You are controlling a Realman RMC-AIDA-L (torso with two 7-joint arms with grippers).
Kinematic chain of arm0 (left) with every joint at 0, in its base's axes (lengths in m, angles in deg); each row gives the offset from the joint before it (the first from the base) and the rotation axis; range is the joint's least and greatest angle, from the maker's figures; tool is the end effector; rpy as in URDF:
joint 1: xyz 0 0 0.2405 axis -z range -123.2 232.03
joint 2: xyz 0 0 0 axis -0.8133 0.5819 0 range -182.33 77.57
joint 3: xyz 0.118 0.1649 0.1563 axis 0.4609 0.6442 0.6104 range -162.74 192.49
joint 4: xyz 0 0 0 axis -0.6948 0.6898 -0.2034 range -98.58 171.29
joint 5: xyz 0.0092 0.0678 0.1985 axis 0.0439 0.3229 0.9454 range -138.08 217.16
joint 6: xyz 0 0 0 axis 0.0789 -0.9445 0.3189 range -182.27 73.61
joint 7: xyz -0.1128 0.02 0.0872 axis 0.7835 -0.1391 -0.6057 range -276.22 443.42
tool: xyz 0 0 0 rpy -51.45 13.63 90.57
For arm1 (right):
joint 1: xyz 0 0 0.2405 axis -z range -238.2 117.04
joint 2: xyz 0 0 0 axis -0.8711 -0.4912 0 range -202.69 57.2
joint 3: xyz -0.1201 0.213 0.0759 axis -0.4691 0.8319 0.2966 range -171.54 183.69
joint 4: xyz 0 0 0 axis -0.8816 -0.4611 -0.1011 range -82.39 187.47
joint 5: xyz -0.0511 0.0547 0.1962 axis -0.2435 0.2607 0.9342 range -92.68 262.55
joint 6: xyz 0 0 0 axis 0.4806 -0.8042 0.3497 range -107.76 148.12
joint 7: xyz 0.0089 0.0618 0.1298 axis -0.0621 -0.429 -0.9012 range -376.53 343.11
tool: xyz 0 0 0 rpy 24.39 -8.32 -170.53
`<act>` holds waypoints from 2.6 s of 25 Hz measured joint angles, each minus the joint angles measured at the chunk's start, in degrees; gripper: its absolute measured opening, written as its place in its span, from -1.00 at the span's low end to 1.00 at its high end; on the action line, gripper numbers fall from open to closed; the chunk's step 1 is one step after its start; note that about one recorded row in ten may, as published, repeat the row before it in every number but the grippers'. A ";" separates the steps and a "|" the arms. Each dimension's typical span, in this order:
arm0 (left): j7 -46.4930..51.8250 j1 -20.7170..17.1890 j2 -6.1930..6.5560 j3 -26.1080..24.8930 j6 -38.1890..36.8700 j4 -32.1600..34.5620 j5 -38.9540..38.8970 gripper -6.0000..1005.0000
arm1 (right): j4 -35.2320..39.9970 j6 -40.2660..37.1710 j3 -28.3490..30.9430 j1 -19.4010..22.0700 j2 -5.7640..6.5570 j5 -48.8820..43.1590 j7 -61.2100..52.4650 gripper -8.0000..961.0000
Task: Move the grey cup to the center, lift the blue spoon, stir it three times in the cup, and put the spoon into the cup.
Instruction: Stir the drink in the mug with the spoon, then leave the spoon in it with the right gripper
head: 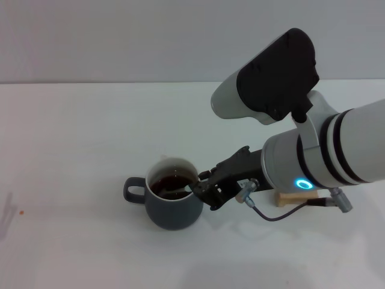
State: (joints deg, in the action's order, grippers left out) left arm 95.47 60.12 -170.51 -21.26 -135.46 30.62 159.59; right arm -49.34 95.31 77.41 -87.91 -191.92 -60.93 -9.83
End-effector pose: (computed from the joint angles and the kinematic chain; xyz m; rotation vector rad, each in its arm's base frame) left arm -0.4041 0.1961 0.0113 -1.4344 -0.6316 -0.5981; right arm 0.0739 0.2930 -0.0532 -2.6476 0.7355 -0.1234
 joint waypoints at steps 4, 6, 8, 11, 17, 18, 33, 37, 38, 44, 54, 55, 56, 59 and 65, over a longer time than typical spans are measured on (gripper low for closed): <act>0.00 -0.06 0.00 0.00 -0.06 -0.06 0.00 0.70 | 3.15 -2.10 -0.36 -1.12 0.03 1.88 0.69 -0.65; 0.00 -0.10 0.00 0.01 -0.09 -0.06 0.00 0.70 | 3.67 -2.46 -0.40 -1.27 0.05 2.04 0.88 -0.65; 0.00 -0.10 0.00 0.01 -0.09 -0.06 0.00 0.70 | 4.42 -3.07 -0.45 -1.36 0.06 2.10 1.41 -0.65; 0.00 -0.10 0.00 0.02 -0.09 -0.06 0.00 0.70 | 5.19 -4.05 -0.40 -1.37 0.05 2.07 1.95 -0.65; 0.00 -0.08 0.00 0.02 -0.09 -0.06 0.00 0.70 | 5.75 -5.15 0.64 -1.40 0.25 1.00 2.17 -0.65; 0.00 -0.08 0.00 0.01 -0.09 -0.06 0.00 0.70 | 5.77 -5.15 0.85 -1.40 0.27 0.62 2.19 -0.65; 0.00 0.10 -0.05 0.07 -0.02 -0.14 0.00 0.70 | 2.07 -0.97 1.07 -0.03 0.08 0.45 1.84 -0.65; -0.01 0.25 -0.10 0.32 0.13 -0.15 0.00 0.70 | 2.15 -1.06 0.90 -0.21 0.00 2.59 1.73 -0.65; -0.01 0.25 -0.10 0.32 0.13 -0.15 0.00 0.70 | 2.15 -1.06 0.90 -0.21 0.00 2.59 1.73 -0.65; -0.01 0.21 -0.17 0.41 0.13 -0.23 0.00 0.70 | 3.90 -3.38 0.92 -1.20 0.10 3.45 2.15 -0.65; -0.01 -0.12 -0.26 0.50 0.03 -0.23 0.02 0.70 | 7.15 -5.15 1.65 -2.85 0.25 0.40 3.60 -0.65; 0.00 -0.15 -0.26 0.52 0.03 -0.24 0.01 0.70 | 7.13 -5.03 1.67 -2.78 0.26 -0.29 3.61 -0.65; 0.00 -0.15 -0.26 0.52 0.03 -0.24 0.01 0.70 | 7.07 -4.85 1.69 -2.68 0.26 -0.81 3.62 -0.65; 0.00 -0.16 -0.26 0.49 0.09 -0.24 0.00 0.70 | 6.48 -4.22 1.99 -2.10 0.27 -1.34 3.64 -0.65; 0.00 0.01 -0.26 0.41 0.25 -0.23 0.00 0.70 | 4.33 -2.49 1.81 -0.67 0.20 -1.06 3.64 -0.65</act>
State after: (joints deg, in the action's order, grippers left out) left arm 95.46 60.14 -170.77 -20.85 -135.21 30.38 159.59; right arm -45.01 92.81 79.22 -88.58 -191.72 -61.99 -6.19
